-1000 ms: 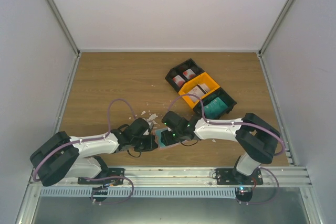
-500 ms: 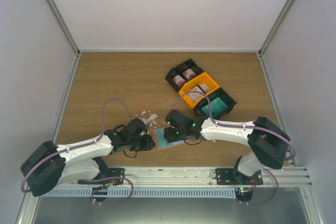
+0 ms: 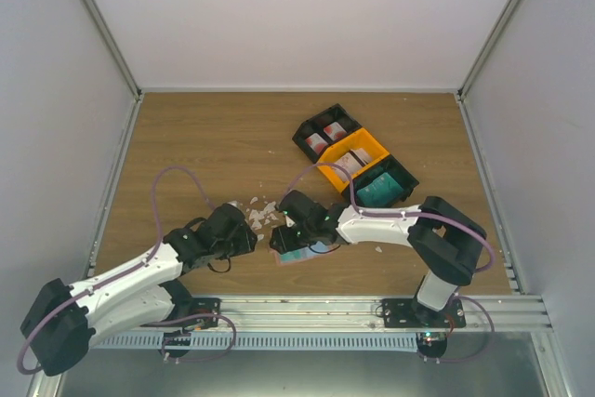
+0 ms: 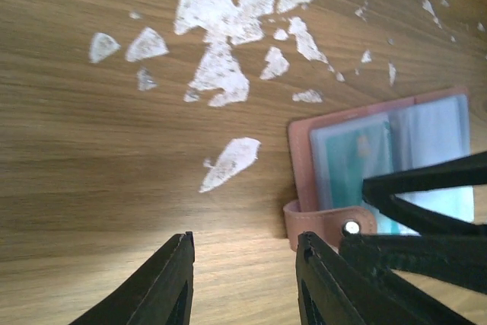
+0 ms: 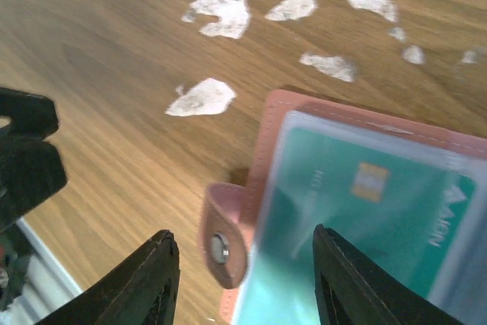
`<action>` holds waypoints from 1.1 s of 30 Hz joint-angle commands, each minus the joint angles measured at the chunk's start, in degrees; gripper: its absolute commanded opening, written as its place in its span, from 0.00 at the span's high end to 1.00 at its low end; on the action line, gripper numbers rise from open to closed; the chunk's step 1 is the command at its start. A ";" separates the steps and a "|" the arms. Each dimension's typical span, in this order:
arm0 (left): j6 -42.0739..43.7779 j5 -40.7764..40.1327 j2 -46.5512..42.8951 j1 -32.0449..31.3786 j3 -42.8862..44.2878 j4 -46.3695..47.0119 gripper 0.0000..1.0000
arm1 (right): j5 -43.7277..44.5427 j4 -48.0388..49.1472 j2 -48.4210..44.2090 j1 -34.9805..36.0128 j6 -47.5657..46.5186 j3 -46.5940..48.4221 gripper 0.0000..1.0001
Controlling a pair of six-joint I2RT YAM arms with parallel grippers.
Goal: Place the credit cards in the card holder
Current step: Close the card holder at the center of the board.
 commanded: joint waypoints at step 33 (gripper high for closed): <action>2.76 4.93 -1.90 6.36 -2.15 3.75 0.51 | -14.34 9.91 -10.44 -4.99 2.37 -4.44 0.99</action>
